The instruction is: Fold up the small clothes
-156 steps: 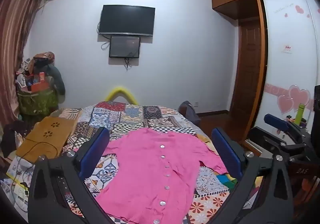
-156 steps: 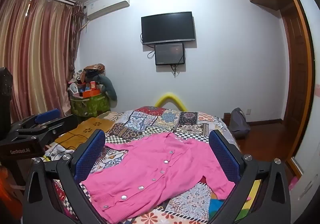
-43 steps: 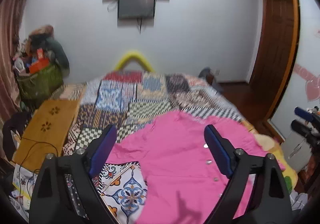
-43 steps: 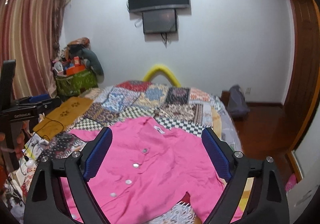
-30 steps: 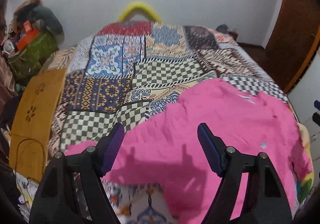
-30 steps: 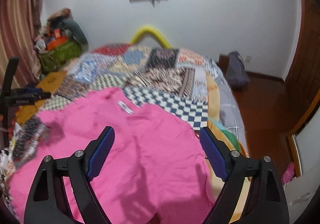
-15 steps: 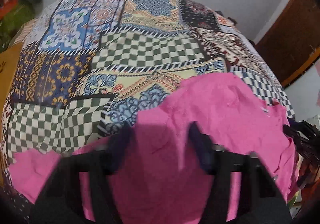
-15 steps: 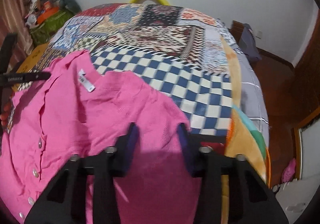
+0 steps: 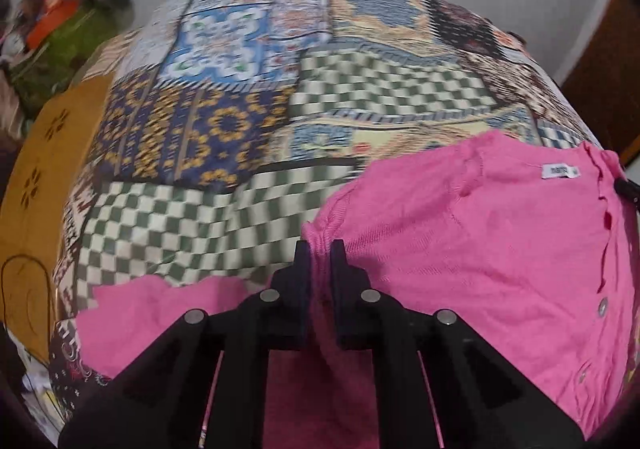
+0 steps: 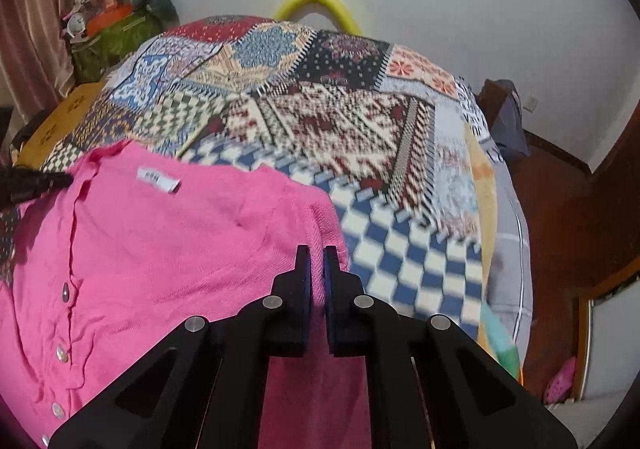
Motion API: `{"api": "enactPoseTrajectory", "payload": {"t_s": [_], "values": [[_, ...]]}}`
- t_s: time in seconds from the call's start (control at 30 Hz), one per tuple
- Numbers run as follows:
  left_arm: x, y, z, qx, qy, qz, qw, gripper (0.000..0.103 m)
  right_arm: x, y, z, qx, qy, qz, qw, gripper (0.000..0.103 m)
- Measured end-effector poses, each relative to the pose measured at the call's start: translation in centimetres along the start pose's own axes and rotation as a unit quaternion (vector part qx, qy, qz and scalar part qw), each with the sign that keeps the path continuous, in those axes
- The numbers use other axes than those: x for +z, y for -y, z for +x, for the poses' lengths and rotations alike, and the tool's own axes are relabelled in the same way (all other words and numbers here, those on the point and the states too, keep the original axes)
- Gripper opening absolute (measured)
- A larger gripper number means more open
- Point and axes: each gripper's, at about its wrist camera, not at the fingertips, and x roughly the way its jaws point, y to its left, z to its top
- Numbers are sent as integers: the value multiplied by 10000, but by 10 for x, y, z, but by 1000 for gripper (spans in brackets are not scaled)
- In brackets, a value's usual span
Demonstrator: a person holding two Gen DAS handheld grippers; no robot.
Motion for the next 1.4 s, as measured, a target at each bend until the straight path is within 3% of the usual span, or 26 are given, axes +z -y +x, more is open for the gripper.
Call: {"api": "enactPoseTrajectory", "payload": {"t_s": [0.13, 0.23, 0.3, 0.33, 0.37, 0.53, 0.63, 0.8, 0.9, 0.97, 1.03, 1.1, 1.17, 1.23, 1.4], "values": [[-4, -7, -9, -193, 20, 65, 9998, 12, 14, -15, 10, 33, -10, -121, 9999, 6], [-7, -19, -34, -239, 234, -26, 9994, 32, 15, -25, 4, 1, 16, -247, 9997, 12], [-10, -35, -52, -127, 430, -189, 9988, 48, 15, -29, -6, -5, 66, -266, 9996, 35], [-11, -46, -62, -68, 523, -291, 9982, 50, 15, -31, -11, 26, 109, -256, 9996, 41], [-13, -57, -69, -18, 574, -391, 9976, 51, 15, -33, -17, 37, 176, -254, 9995, 47], [-31, -130, -92, 252, 566, -1219, 9906, 55, 15, -46, -42, 88, 343, -363, 9987, 48], [-47, -162, -87, 560, 362, -1486, 9867, 55, 14, -57, -51, 123, 415, -457, 9980, 50], [-70, -192, -56, 184, -159, -2009, 9793, 55, 10, -72, -52, 265, 407, -508, 9975, 54], [-74, -191, -40, -142, -311, -2039, 9784, 55, 8, -81, -49, 290, 349, -567, 9974, 54], [-75, -186, -29, -70, -427, -1986, 9791, 56, 7, -84, -46, 323, 312, -577, 9973, 54], [-75, -180, -21, 166, -449, -1825, 9820, 53, 6, -85, -44, 338, 293, -563, 9974, 54], [-74, -175, -18, 412, -401, -1600, 9854, 10, 5, -86, -42, 399, 270, -523, 9975, 54], [-74, -176, -21, 412, -326, -1659, 9847, 10, 4, -86, -42, 447, 259, -478, 9975, 54], [-73, -178, -34, 641, -99, -1643, 9843, 9, 2, -88, -43, 467, 258, -480, 9974, 54], [-52, -174, -104, 891, 789, -1457, 9821, 9, 2, -92, -50, 469, 337, -557, 9968, 54]]}}
